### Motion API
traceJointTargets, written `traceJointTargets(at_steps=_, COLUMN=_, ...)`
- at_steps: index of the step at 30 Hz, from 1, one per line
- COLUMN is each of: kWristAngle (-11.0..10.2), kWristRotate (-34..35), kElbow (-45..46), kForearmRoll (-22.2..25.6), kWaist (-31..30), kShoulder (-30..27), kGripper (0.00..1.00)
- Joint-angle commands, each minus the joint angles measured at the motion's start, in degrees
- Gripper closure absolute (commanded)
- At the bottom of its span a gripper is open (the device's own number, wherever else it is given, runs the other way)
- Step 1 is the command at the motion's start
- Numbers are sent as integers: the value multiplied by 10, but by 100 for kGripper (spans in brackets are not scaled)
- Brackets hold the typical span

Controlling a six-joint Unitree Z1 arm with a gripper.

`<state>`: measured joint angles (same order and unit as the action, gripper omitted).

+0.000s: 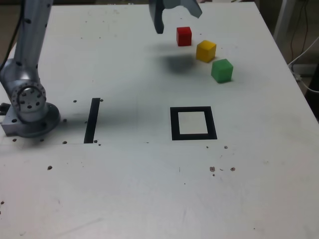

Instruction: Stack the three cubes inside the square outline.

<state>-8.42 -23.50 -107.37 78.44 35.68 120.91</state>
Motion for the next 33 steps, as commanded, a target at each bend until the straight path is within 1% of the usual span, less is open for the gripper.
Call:
traceJointTargets(at_steps=1, kWristAngle=2, kWristRotate=-6, kElbow=-18, kForearmRoll=5, kWaist=5, kShoulder=13, kGripper=1)
traceJointTargets(at_steps=7, kWristAngle=8, kWristRotate=-22, kElbow=-76, kForearmRoll=20, kWaist=26, kShoulder=64, kGripper=1)
traceJointTargets(at_steps=14, kWristAngle=16, kWristRotate=-35, kElbow=-145, kForearmRoll=46, kWaist=35, kShoulder=122, kGripper=2)
traceJointTargets(at_steps=23, kWristAngle=25, kWristRotate=-48, kElbow=-208, kForearmRoll=77, kWaist=44, kShoulder=173, kGripper=4)
traceJointTargets(at_steps=28, kWristAngle=30, kWristRotate=-52, kElbow=-239, kForearmRoll=97, kWaist=47, kShoulder=196, kGripper=7)
traceJointTargets(at_steps=33, kWristAngle=34, kWristRotate=-57, kElbow=-278, kForearmRoll=126, kWaist=47, kShoulder=225, kGripper=16)
